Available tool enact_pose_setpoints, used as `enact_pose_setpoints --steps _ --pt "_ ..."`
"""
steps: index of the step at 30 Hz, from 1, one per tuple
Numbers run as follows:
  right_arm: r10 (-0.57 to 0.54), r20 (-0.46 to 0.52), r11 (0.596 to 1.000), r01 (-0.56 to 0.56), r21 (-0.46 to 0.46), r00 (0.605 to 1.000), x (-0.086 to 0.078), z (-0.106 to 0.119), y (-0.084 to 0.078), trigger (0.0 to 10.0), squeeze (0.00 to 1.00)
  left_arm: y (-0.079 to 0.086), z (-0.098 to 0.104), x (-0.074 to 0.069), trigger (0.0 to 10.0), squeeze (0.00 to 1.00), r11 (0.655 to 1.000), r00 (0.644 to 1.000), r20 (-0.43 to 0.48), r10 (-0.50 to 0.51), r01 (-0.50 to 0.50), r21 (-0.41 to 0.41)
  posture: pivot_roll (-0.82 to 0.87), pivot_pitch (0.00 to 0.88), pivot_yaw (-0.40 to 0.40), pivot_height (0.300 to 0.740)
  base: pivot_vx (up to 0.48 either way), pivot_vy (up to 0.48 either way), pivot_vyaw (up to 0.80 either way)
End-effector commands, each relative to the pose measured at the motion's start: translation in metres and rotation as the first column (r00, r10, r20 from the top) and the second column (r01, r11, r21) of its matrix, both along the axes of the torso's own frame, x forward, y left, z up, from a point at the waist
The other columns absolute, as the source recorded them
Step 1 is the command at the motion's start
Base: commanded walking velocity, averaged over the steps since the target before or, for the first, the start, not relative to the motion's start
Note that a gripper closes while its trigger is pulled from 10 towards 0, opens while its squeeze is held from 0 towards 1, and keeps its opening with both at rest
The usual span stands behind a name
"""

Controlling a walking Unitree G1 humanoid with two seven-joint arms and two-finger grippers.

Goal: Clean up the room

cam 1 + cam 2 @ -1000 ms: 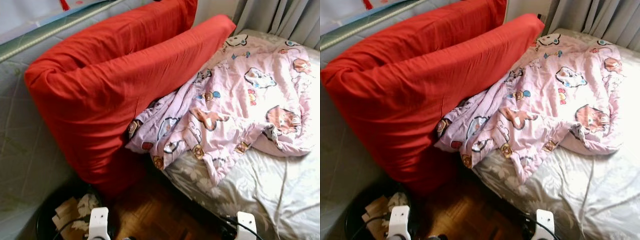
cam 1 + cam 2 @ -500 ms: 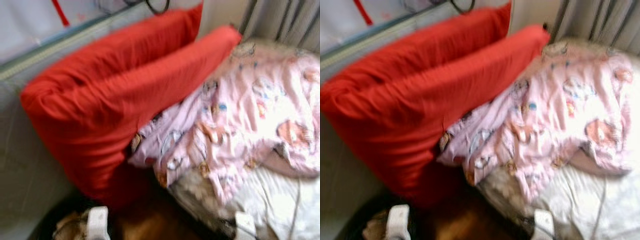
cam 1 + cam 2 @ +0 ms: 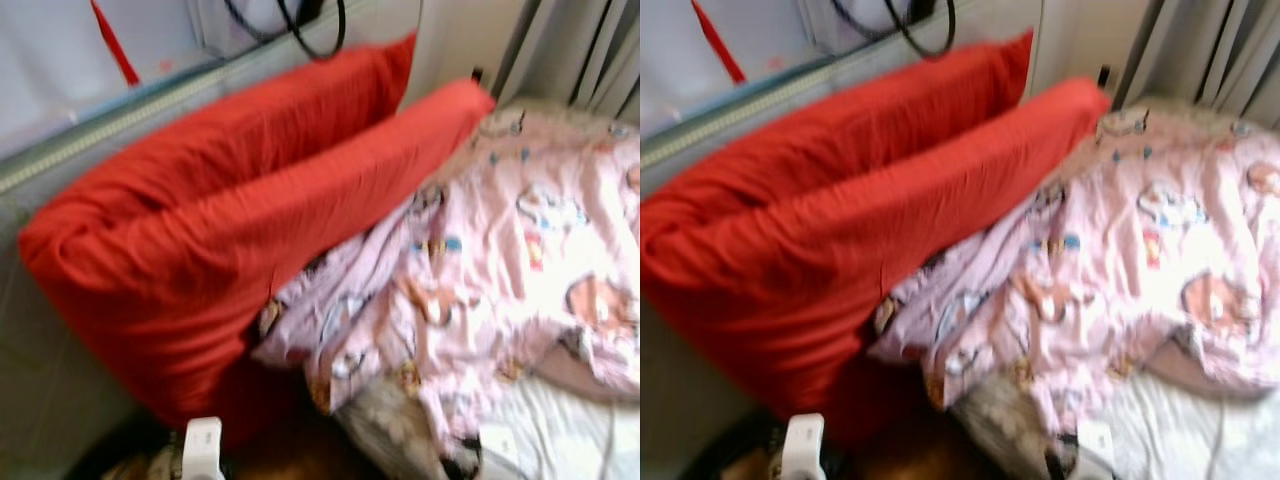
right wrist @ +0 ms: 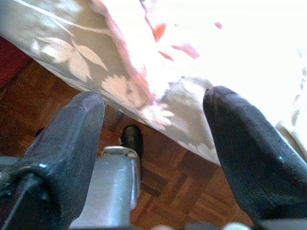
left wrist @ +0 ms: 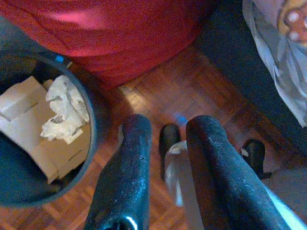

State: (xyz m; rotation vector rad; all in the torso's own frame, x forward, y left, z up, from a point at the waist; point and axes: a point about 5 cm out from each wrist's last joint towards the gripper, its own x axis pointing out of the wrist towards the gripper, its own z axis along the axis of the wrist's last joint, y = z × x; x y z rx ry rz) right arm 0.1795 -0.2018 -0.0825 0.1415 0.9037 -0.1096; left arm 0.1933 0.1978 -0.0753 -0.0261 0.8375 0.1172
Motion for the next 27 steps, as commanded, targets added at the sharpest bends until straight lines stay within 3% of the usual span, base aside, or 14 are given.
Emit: enact_pose_setpoints --steps 1,8,9,10,13,14,15,16,18,27 --pt "0.002 -0.033 1.0 -0.001 0.018 0.999 -0.008 -0.005 0.006 10.0 0.0 0.002 -0.005 -0.009 10.0 0.0 1.0 0.999 -0.04 0.008 -0.007 0.004 0.04 0.137 -0.007 0.74 0.251 0.0 0.0" --pt "0.002 -0.033 1.0 -0.001 0.018 0.999 -0.008 -0.005 0.006 10.0 0.0 0.002 -0.005 -0.009 10.0 0.0 1.0 0.999 -0.04 0.008 -0.007 0.004 0.04 0.137 -0.007 0.74 0.251 0.0 0.0" --pt "-0.009 0.053 0.999 0.007 0.043 0.999 -0.002 -0.001 0.008 10.0 0.0 0.009 0.006 0.005 10.0 0.0 0.999 0.996 0.083 0.034 -0.033 -0.005 0.04 0.217 0.01 0.74 0.0 0.0 0.0" --pt "-0.027 0.172 0.997 0.015 0.072 0.985 0.005 0.007 0.009 10.0 0.0 0.019 0.028 0.026 10.0 0.0 0.998 0.959 0.276 0.059 -0.058 -0.011 0.04 0.222 0.007 0.74 0.0 0.0 0.0" --pt "-0.027 0.204 0.997 0.011 0.075 0.979 0.006 0.009 0.008 10.0 0.0 0.022 0.038 0.034 10.0 0.0 0.998 0.932 0.358 0.059 -0.06 -0.008 0.05 0.225 0.005 0.74 0.0 0.0 0.0" --pt "-0.006 0.314 0.998 -0.016 0.066 0.949 0.035 0.026 0.015 10.0 0.0 0.023 0.045 0.039 10.0 0.0 0.999 0.911 0.41 0.051 -0.055 -0.002 0.05 0.226 0.003 0.74 0.0 0.0 0.0" --pt "0.02 0.449 0.998 -0.047 0.048 0.893 0.068 0.051 0.023 10.0 0.0 0.024 0.055 0.046 10.0 0.0 0.999 0.879 0.474 0.038 -0.046 0.006 0.05 0.226 -0.001 0.74 0.0 0.0 0.0" --pt "0.02 0.449 0.998 -0.047 0.048 0.893 0.068 0.051 0.023 10.0 0.0 0.024 0.055 0.046 10.0 0.0 0.999 0.879 0.474 0.038 -0.046 0.006 0.05 0.226 -0.001 0.74 0.0 0.0 0.0" --pt "0.024 0.498 0.998 -0.052 0.041 0.867 0.075 0.059 0.022 10.0 0.0 0.021 0.074 0.057 10.0 0.0 0.999 0.817 0.577 -0.009 -0.013 0.035 0.05 0.227 -0.006 0.74 0.0 0.0 0.0" --pt "0.071 0.557 0.995 -0.099 0.02 0.828 0.071 0.062 0.023 10.0 0.0 0.01 0.091 0.061 10.0 0.0 1.0 0.741 0.671 -0.022 0.007 0.024 0.04 0.242 -0.01 0.74 0.0 0.0 0.0"
